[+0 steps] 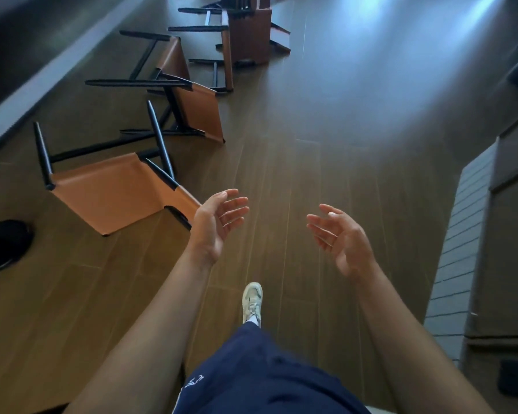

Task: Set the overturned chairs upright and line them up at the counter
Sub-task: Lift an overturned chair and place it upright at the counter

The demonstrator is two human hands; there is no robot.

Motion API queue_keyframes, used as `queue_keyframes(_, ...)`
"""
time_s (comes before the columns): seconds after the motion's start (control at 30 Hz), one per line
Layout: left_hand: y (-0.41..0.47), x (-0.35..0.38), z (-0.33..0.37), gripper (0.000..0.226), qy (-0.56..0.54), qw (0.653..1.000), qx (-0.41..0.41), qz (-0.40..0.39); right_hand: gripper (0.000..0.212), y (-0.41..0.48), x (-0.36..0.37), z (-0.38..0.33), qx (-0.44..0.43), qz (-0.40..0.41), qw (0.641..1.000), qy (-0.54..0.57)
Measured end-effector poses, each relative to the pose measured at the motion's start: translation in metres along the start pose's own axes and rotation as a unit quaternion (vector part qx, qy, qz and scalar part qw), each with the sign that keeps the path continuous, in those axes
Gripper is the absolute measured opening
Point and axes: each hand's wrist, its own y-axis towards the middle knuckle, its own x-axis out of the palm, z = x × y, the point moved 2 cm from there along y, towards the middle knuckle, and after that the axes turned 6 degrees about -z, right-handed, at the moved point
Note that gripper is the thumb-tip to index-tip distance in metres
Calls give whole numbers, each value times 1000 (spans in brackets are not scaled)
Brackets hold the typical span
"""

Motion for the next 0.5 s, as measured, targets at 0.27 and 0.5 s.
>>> queue_keyframes(0.27, 126, 1, 40, 27, 2, 1000, -4, 11, 25, 117, 39, -48, 8, -11, 998, -60)
queue_keyframes(0.5, 205, -13, 75, 25, -7, 999, -2, 38, 22, 208, 78, -73, 4, -46, 993, -105)
